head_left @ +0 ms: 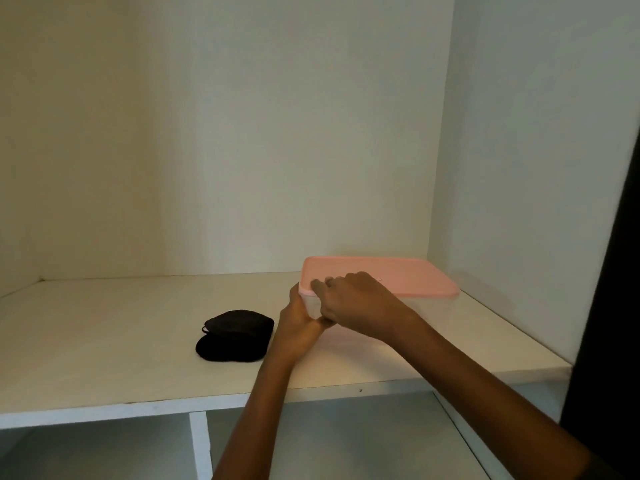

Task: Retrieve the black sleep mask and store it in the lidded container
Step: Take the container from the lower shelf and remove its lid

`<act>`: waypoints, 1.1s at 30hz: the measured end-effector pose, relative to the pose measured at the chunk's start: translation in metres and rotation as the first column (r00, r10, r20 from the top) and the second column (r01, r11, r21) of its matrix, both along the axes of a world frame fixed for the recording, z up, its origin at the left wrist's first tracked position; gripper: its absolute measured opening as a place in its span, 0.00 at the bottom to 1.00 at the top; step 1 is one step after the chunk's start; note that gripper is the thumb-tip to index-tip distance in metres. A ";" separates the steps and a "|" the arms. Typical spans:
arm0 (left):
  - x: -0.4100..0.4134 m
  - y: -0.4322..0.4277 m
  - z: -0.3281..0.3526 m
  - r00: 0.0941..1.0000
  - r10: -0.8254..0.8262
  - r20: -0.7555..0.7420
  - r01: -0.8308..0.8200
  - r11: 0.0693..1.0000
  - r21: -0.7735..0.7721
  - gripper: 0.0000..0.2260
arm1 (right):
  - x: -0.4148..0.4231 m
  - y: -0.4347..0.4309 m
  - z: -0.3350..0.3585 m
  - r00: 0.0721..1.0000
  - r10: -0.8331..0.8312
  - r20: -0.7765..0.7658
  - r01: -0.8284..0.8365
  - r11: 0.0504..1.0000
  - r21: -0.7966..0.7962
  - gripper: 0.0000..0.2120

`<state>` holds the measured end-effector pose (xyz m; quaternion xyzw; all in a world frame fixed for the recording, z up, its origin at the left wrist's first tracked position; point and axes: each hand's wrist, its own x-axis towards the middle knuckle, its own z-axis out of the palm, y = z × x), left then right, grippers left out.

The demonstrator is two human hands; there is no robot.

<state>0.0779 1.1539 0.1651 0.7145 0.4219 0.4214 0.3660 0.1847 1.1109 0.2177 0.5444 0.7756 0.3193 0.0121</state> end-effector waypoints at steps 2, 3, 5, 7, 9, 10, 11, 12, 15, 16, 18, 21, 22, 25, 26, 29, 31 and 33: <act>0.000 0.000 0.001 1.000 -0.004 0.007 0.004 1.000 -0.004 0.32 | 0.003 0.004 -0.009 0.998 0.025 0.051 -0.029 0.997 0.076 0.12; 0.001 0.000 0.002 1.000 -0.003 0.006 0.003 1.000 -0.004 0.32 | 0.004 0.007 -0.013 0.998 0.032 0.050 -0.036 0.996 0.083 0.13; 0.000 -0.001 0.003 1.000 -0.003 -0.004 0.003 1.000 0.001 0.32 | 0.005 0.010 -0.016 0.997 0.054 0.053 -0.059 0.994 0.092 0.16; 0.000 -0.003 0.004 1.000 -0.010 0.003 0.010 1.000 0.007 0.32 | 0.006 0.010 -0.018 0.998 0.064 0.023 -0.067 0.992 0.107 0.17; -0.001 -0.004 0.004 1.000 -0.015 0.011 0.015 1.000 0.016 0.32 | 0.007 0.010 -0.021 0.998 0.060 0.012 -0.061 0.990 0.126 0.17; 0.000 -0.004 0.004 1.000 -0.014 0.011 0.014 1.000 0.019 0.32 | 0.009 0.010 -0.022 0.998 0.056 0.012 -0.057 0.989 0.137 0.16; 0.000 -0.003 0.003 1.000 -0.014 0.012 0.014 1.000 0.018 0.32 | 0.010 0.010 -0.023 0.998 0.062 0.012 -0.063 0.985 0.158 0.15; 0.000 -0.003 0.003 1.000 -0.016 0.014 0.016 1.000 0.018 0.32 | 0.012 0.011 -0.024 0.998 0.068 0.011 -0.069 0.982 0.178 0.15; 0.000 -0.002 0.002 1.000 -0.022 0.020 0.022 1.000 0.020 0.33 | 0.014 0.014 -0.029 0.993 0.119 -0.019 -0.111 0.964 0.240 0.13; 0.001 -0.001 0.001 1.000 -0.023 0.020 0.022 1.000 0.021 0.33 | 0.013 0.013 -0.029 0.990 0.138 -0.031 -0.125 0.958 0.258 0.12; 0.001 0.001 -0.001 0.999 -0.028 0.040 0.027 0.999 0.029 0.33 | 0.013 0.014 -0.025 0.984 0.165 -0.063 -0.137 0.939 0.316 0.13; 0.002 0.003 -0.002 0.998 -0.027 0.063 0.024 0.999 0.046 0.35 | 0.017 0.016 -0.012 0.988 0.145 -0.057 -0.119 0.937 0.328 0.23; 0.001 0.002 -0.002 0.997 -0.028 0.068 0.025 0.998 0.049 0.37 | 0.018 0.018 -0.012 0.989 0.150 -0.013 -0.140 0.944 0.300 0.22; 0.001 0.000 -0.003 0.993 -0.054 0.107 0.047 0.997 0.068 0.44 | 0.019 0.014 -0.016 0.987 0.153 0.044 -0.157 0.977 0.143 0.14; 0.000 0.000 -0.003 0.991 -0.066 0.120 0.056 0.995 0.079 0.44 | 0.019 0.009 -0.015 0.988 0.157 -0.006 -0.156 0.980 0.123 0.15; -0.001 0.001 -0.006 0.982 -0.098 0.159 0.087 0.993 0.076 0.44 | 0.025 -0.005 0.003 0.888 0.185 -0.420 -0.149 0.982 0.119 0.16; -0.002 0.002 -0.008 0.978 -0.116 0.175 0.106 0.992 0.067 0.44 | 0.043 -0.001 0.026 0.640 0.192 -0.744 -0.069 0.979 0.193 0.12; -0.001 0.002 -0.008 0.971 -0.140 0.192 0.127 0.989 0.075 0.43 | 0.083 0.015 0.052 0.472 0.059 -0.880 0.171 0.973 0.157 0.10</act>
